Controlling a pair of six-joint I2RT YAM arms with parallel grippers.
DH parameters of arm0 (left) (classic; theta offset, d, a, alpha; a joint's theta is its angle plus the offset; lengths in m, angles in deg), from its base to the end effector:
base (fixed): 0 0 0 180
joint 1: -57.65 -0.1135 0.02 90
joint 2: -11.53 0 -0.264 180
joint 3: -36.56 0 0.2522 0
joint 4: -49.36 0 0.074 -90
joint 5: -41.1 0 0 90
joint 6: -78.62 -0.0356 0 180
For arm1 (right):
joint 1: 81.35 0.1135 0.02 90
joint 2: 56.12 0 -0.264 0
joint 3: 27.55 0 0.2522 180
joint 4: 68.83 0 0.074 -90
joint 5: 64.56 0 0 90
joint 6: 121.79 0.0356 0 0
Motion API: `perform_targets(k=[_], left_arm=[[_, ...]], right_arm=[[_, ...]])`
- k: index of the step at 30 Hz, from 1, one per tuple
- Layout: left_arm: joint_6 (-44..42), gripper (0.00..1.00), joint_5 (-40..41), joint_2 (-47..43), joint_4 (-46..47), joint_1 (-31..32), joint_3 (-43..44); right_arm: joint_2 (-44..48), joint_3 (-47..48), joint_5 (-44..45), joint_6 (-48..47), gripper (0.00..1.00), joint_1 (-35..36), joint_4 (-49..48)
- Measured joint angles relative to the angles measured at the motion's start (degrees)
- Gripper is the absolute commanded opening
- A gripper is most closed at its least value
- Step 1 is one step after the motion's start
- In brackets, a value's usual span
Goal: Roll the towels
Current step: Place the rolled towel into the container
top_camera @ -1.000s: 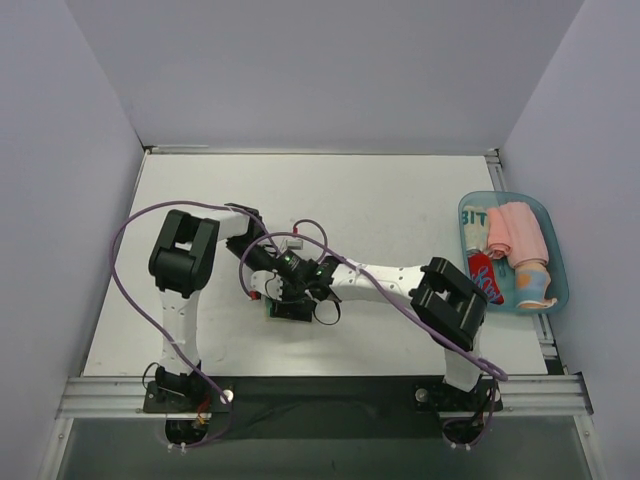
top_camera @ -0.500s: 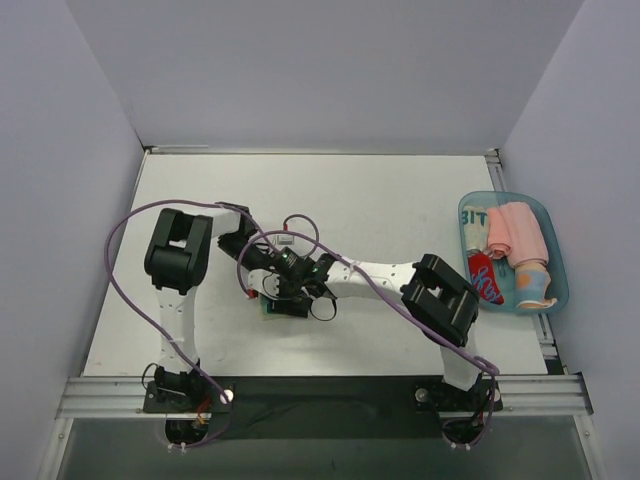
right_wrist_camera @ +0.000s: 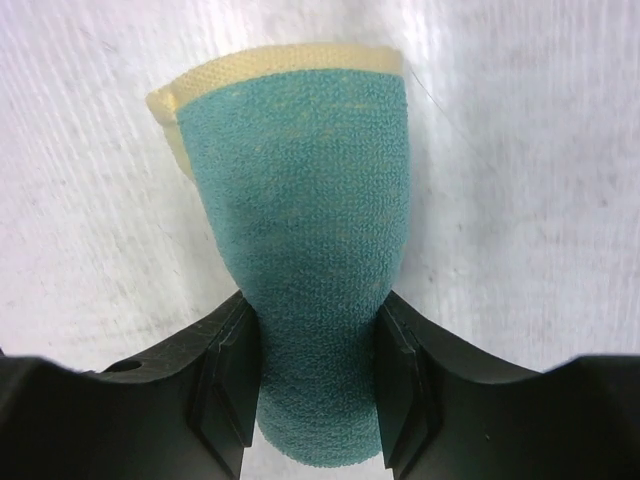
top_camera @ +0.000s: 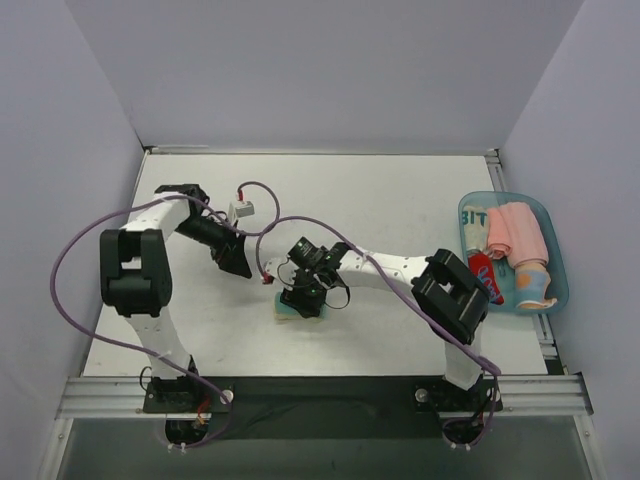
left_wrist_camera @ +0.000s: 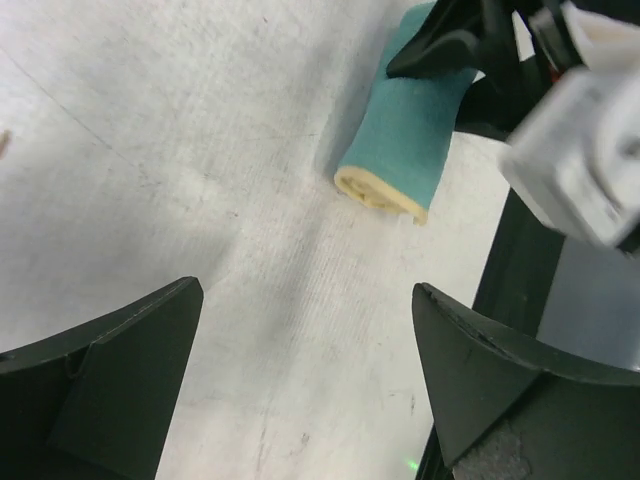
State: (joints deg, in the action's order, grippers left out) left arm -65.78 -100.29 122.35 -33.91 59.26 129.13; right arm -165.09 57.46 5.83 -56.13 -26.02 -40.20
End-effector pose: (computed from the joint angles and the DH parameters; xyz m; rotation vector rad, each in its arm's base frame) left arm 0.3332 -0.0372 0.1870 1.1238 2.3854 -1.2533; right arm 0.2186 0.3371 0.1753 -1.7318 1.8452 0.6492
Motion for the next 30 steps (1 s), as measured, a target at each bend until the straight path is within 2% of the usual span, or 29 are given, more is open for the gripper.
perform_targets(k=[14,22,26,30], left_arm=[[11.2,0.97,3.4,-21.5,12.3,-6.6,-2.0],[22.9,0.97,7.3,-29.1,21.2,-6.0,-2.0],[27.5,0.97,12.9,-34.4,28.5,-2.2,-3.8],[29.2,0.97,18.6,-38.5,32.2,7.3,-4.7]], right_arm=[[1.5,0.0,-2.3,6.7,0.0,-6.2,5.5],[11.4,-1.4,-2.9,11.0,0.0,-17.3,9.8],[18.2,-1.4,-3.3,12.6,0.0,-24.0,11.5],[24.4,-1.4,-3.3,13.5,0.0,-32.5,14.6]])
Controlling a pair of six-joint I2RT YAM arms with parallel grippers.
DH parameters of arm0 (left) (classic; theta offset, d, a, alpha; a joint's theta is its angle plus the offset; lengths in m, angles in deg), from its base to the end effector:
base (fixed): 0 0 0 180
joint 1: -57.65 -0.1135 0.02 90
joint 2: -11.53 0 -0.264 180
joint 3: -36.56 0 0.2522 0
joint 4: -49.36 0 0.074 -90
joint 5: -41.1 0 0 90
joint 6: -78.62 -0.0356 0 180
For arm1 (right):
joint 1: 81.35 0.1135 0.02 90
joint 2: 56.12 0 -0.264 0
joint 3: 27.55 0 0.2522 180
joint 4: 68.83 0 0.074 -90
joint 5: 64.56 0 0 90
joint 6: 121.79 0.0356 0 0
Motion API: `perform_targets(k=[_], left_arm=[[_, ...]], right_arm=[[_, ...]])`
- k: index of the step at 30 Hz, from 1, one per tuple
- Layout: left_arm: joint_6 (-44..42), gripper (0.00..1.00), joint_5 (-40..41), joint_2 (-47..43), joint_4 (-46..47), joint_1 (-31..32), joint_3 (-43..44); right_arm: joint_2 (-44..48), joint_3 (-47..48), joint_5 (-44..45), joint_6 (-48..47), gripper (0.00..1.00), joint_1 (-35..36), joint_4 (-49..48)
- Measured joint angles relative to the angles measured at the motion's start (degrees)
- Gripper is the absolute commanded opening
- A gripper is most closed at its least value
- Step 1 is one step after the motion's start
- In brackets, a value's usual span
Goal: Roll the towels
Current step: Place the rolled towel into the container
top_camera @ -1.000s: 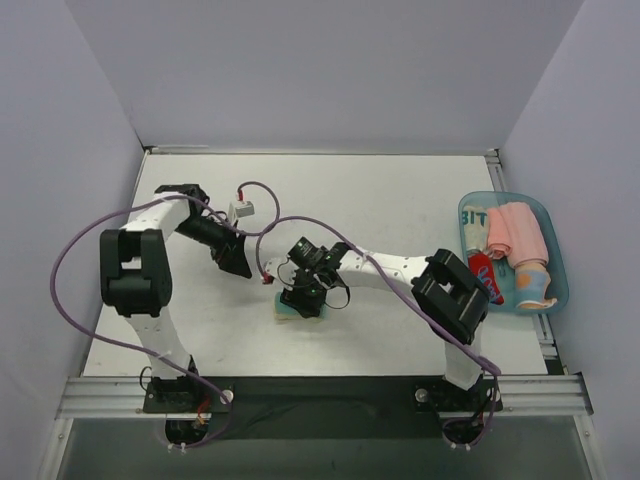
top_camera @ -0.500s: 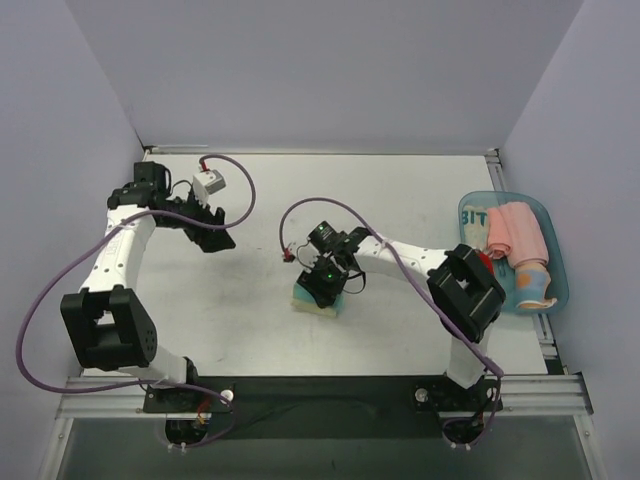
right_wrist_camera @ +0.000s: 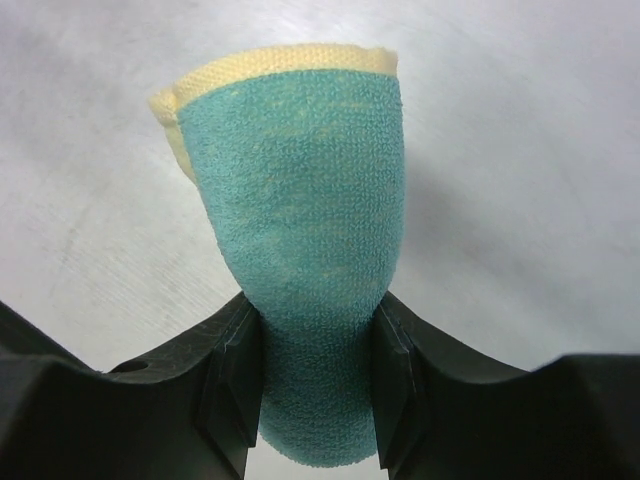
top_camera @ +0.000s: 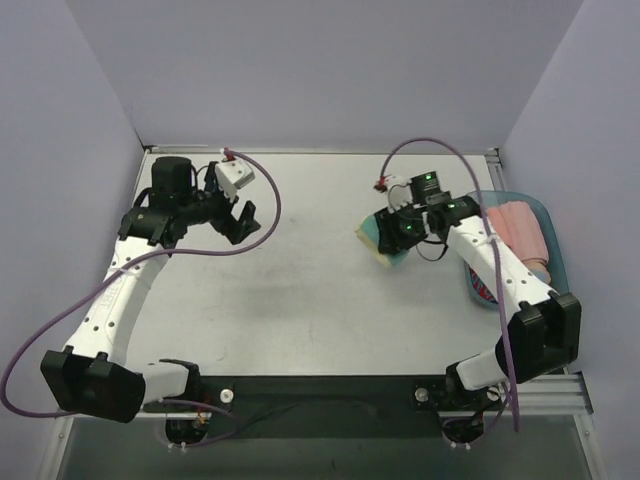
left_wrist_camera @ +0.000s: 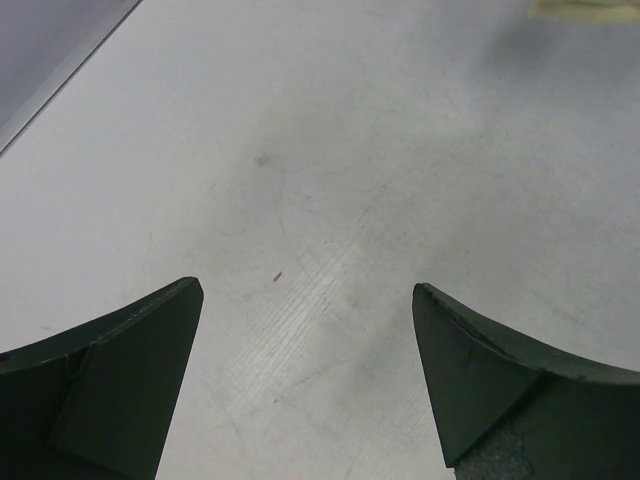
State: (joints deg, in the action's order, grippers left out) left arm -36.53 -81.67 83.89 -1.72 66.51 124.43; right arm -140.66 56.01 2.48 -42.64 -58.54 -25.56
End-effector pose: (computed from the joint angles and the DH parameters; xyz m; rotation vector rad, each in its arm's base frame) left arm 0.2614 -0.0602 0.3721 0.9138 1.9070 -0.4562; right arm 0.2928 0.1382 0.2975 -0.8649 2.1704 0.5725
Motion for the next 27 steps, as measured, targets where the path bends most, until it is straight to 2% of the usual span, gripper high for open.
perform_targets(k=[4,11,15,21,27], left_arm=[[2.2,0.97,3.0,-1.1,1.2,5.9,-0.4],[5.5,0.97,6.1,1.7,1.1,8.8,-0.3],[6.2,0.97,7.3,3.5,0.7,10.2,0.1],[6.8,0.97,8.2,4.7,0.3,11.2,1.2],[6.9,0.97,8.8,4.8,0.1,11.5,1.4]], right_arm=[[6.7,0.0,3.8,0.2,0.0,-12.2,4.4],[16.5,-2.3,14.7,-4.3,0.0,-31.2,9.7],[17.2,-6.6,19.9,-7.7,0.0,-39.3,9.9],[14.6,-13.7,26.3,-10.2,0.0,-45.1,6.1],[12.4,-19.9,31.1,-12.5,0.0,-46.3,-3.0]])
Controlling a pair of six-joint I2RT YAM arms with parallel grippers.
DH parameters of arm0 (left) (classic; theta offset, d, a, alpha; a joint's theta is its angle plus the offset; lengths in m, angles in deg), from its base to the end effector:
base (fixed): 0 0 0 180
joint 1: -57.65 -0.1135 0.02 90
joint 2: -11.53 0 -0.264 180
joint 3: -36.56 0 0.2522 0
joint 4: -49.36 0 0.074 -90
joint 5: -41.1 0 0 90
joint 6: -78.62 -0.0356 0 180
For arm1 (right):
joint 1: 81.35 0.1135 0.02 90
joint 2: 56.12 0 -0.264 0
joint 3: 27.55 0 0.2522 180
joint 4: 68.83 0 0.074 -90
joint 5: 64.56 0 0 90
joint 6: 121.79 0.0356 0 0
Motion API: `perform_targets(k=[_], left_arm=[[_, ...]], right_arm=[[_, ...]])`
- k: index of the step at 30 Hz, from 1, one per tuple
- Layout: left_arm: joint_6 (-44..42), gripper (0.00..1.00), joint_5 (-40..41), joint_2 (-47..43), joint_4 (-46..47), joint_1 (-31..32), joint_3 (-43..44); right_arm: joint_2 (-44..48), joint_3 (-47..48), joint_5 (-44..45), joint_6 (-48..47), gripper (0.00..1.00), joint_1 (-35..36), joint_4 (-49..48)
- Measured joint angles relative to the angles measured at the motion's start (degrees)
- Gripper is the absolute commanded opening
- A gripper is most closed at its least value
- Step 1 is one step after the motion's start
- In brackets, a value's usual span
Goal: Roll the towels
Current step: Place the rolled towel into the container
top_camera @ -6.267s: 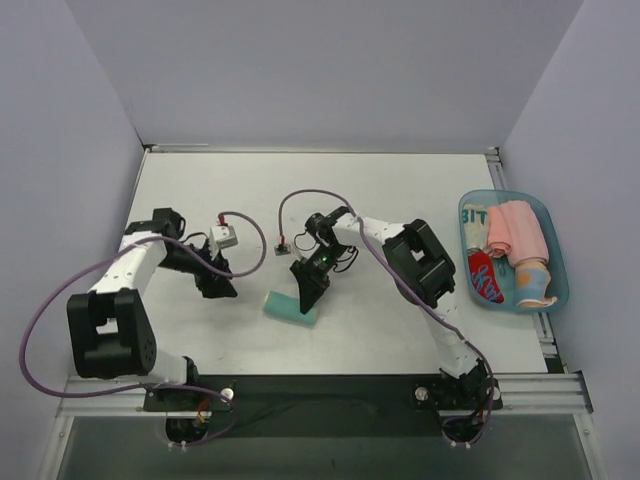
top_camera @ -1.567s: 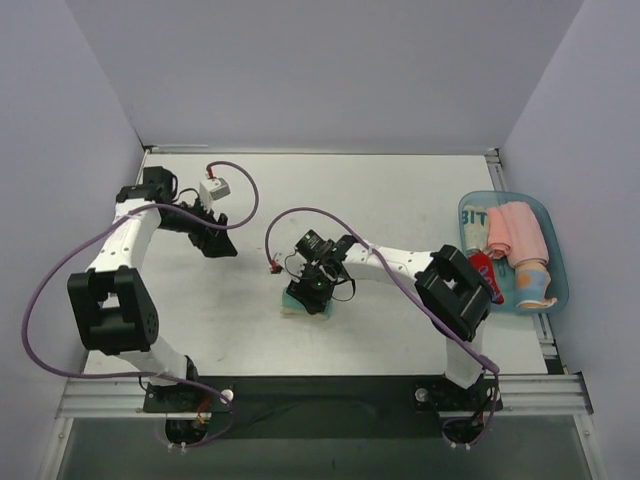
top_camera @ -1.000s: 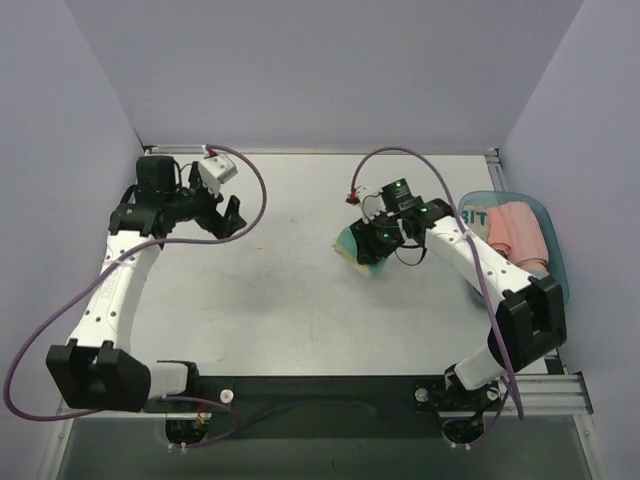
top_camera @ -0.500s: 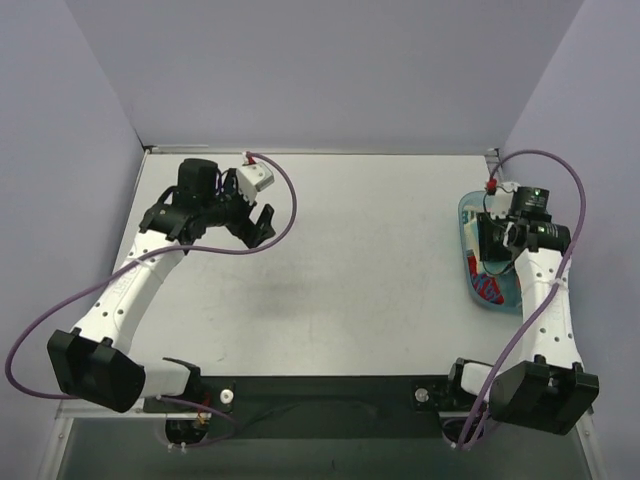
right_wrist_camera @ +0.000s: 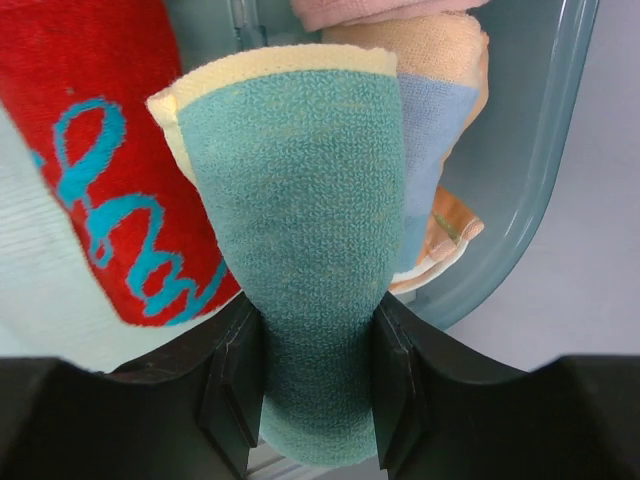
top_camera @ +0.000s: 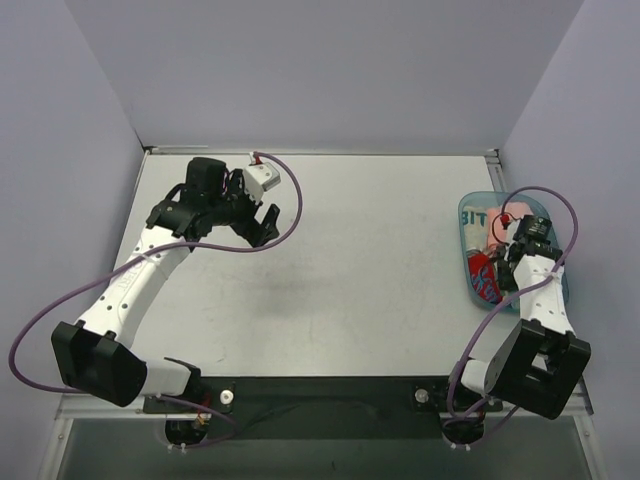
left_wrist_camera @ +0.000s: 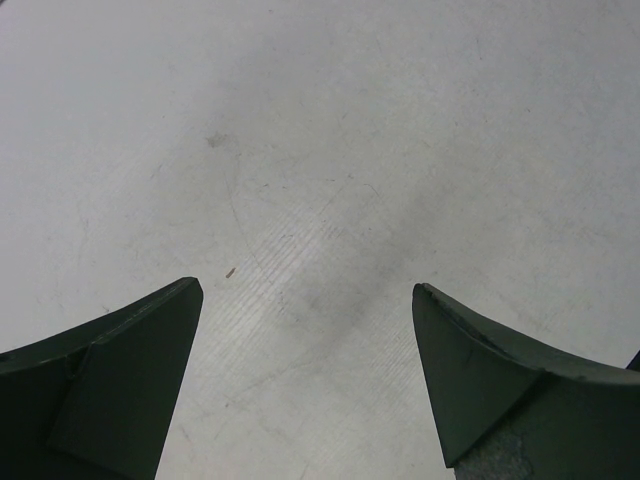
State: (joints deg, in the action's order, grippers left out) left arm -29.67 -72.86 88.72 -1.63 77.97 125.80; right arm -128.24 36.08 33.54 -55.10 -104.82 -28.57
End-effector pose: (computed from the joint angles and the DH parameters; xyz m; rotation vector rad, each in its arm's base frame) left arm 0.2678 -0.1146 0.3566 0.9438 2.0156 -0.4885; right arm 0.2369 -0.1083 0.2454 0.0696 2.4827 -0.5323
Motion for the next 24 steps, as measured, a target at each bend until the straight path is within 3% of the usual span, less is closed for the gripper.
perform_targets(k=[10,24], left_arm=[[-0.3,0.98,0.7,0.0,-0.6,0.0,0.0],[-0.4,0.97,1.1,0.5,-0.8,0.0,-0.7]], right_arm=[[-4.9,-4.0,4.2,-4.5,0.0,-0.2,-12.2],[-7.0,-5.6,3.5,-1.7,0.0,1.1,-13.9]])
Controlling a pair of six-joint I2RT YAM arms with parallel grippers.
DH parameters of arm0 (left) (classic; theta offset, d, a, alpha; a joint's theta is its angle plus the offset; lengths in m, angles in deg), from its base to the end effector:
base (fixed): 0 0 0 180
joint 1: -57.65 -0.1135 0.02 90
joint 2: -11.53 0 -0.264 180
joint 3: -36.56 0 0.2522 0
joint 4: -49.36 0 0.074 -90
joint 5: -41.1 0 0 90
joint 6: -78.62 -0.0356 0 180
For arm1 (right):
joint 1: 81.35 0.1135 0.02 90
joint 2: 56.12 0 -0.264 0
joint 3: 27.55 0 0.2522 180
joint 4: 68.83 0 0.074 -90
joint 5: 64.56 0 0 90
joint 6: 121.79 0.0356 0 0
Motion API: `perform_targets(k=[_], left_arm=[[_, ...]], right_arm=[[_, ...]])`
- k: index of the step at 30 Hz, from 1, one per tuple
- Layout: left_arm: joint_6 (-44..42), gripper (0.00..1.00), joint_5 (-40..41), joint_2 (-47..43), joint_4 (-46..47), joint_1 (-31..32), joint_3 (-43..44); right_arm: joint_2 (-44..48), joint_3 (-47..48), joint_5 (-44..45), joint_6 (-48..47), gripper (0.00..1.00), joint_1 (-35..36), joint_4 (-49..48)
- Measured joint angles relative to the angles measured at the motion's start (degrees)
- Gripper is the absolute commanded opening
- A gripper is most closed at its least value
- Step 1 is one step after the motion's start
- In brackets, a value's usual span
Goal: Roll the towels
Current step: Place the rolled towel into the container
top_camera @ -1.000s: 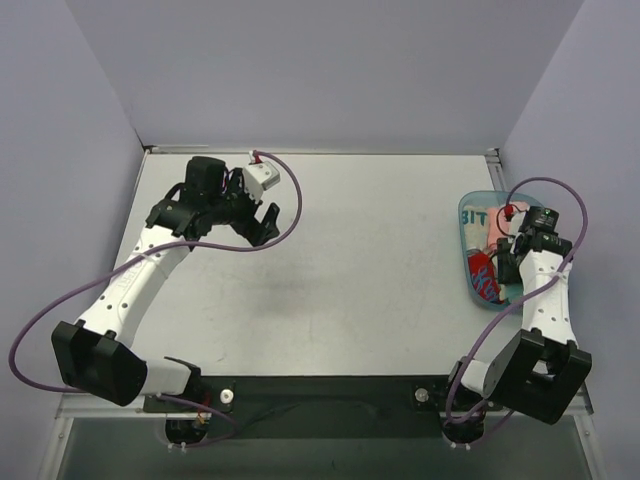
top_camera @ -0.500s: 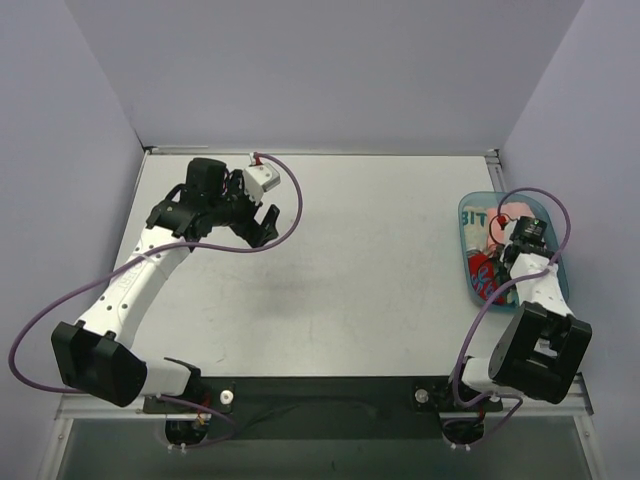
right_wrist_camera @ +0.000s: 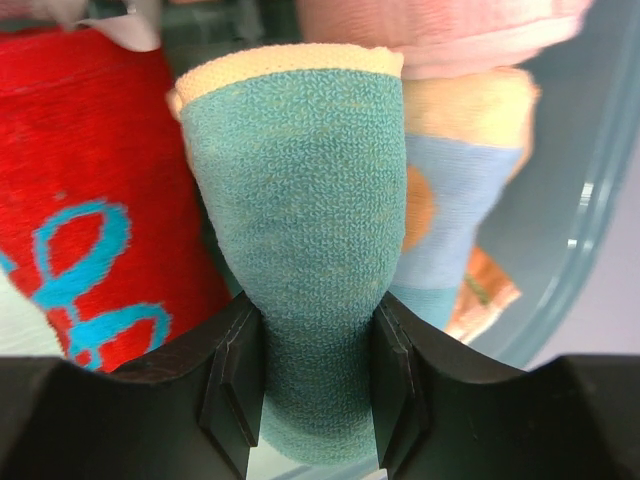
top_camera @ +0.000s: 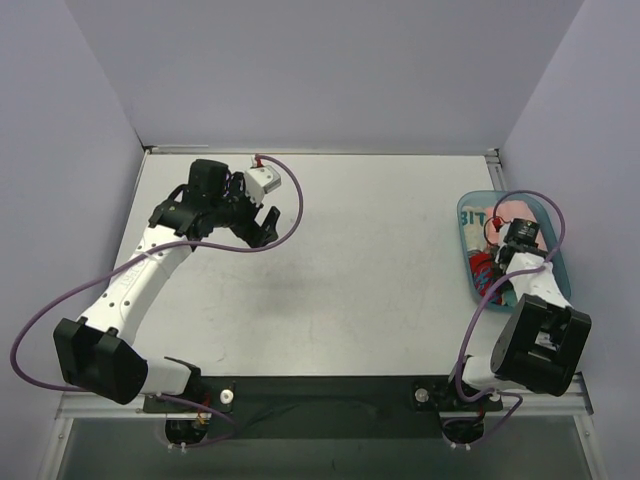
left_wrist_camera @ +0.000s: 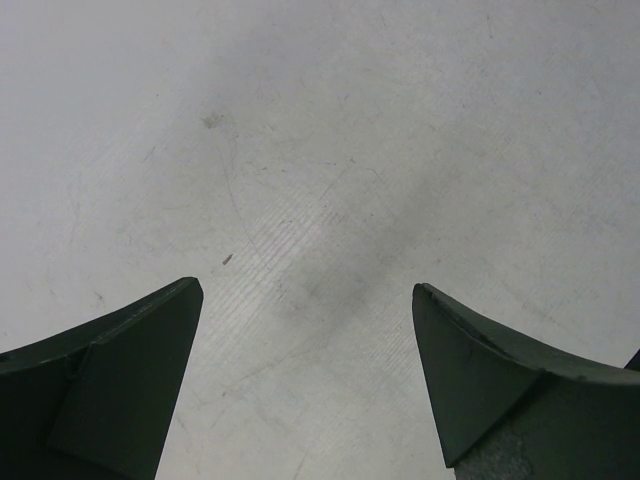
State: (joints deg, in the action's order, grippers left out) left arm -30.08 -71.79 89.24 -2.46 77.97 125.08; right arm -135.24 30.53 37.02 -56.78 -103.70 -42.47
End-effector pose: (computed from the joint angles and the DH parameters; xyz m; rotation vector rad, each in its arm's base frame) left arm 0.2691 -0.1144 0.3487 0.9480 2.0536 -0.4705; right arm 0.2556 -0.1128 0.2021 0.0407 2.4704 -0.6157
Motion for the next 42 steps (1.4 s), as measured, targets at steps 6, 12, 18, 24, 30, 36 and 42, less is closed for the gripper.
perform_targets(k=[6,12,18,24,30,36,42], left_arm=[[-0.1,0.97,0.0,0.0,-0.1,0.0,-0.7],[-0.1,0.97,0.0,0.0,-0.3,0.0,-1.4],[-0.2,0.97,0.0,0.0,-0.3,0.0,-1.7],[-0.2,0.97,0.1,0.0,-0.3,0.0,-2.1],[-0.2,0.97,0.1,0.0,-0.3,0.0,-2.0],[-0.5,0.97,0.1,0.0,-0.3,0.0,-2.1],[-0.4,0.97,0.3,-0.1,-0.3,0.0,-2.1]], right_arm=[[-0.1,-0.6,-2.1,2.4,0.0,0.9,0.6],[-3.7,-0.4,-4.9,4.0,0.0,-0.2,0.6],[-6.9,0.9,-8.2,4.6,0.16,-2.9,0.9],[-6.7,2.1,-9.4,4.9,0.43,-3.5,2.8],[-5.4,4.7,-9.8,5.5,0.56,-3.5,7.0],[-4.7,6.8,-9.9,5.5,0.57,-3.6,9.2],[-3.2,9.1,-11.2,5.9,0.58,-3.6,12.8]])
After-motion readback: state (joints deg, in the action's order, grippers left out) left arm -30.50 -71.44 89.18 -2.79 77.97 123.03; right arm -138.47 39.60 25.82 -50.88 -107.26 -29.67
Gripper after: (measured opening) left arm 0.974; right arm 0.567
